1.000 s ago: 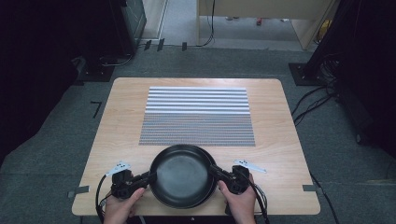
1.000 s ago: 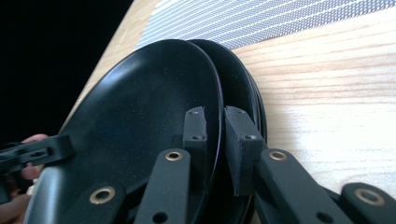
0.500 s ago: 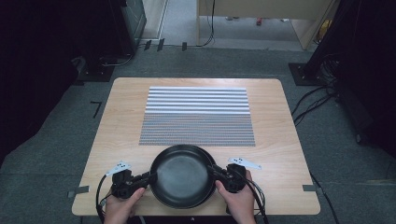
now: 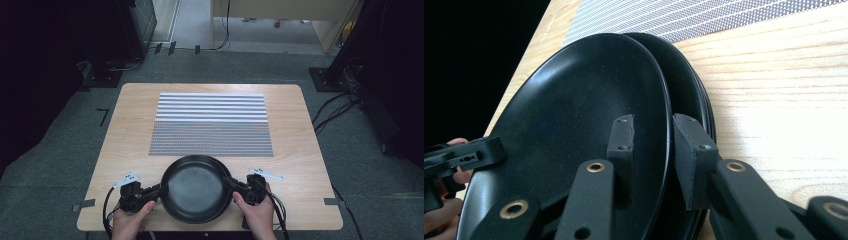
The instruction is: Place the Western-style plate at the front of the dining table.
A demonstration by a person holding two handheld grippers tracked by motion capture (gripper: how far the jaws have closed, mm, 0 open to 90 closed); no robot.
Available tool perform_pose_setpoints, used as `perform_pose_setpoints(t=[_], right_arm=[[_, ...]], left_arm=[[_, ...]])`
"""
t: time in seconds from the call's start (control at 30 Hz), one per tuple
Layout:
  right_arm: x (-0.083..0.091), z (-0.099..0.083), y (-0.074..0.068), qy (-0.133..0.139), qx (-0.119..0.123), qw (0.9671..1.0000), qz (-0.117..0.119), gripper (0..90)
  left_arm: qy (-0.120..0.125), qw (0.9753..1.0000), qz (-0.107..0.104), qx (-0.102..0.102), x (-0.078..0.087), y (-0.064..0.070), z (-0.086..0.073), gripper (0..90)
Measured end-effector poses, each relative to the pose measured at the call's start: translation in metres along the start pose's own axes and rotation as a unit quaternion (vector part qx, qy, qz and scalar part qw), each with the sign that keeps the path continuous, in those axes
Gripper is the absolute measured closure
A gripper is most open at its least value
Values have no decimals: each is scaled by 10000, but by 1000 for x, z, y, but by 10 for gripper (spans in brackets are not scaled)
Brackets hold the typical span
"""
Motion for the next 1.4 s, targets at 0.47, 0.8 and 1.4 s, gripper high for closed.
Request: perform_pose_setpoints(t=[0.47,0.8,1.4], right_arm=[[-6,-11,-8,-156,80,9997,188,756],[-11,-13,-9,-74,345,9994,21,738],[-13,-9,2,-134,-956,9938,557,850]], left_arm=[[178,9993,-189,266,26,-5,3,744],[173,9998,21,-11,23,-5,3,755],[-60,9996,-201,168,14,-1,-2,723]])
Point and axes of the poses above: each handheld gripper's, and its own axes: x roughly backward along the jaws, z roughly out of its top, y roughly to its right, the point moved 3 cm from there along -x, roughly forward along the jaws, and after that the axes turned 5 degrees about -z, right-handed, at the moved point
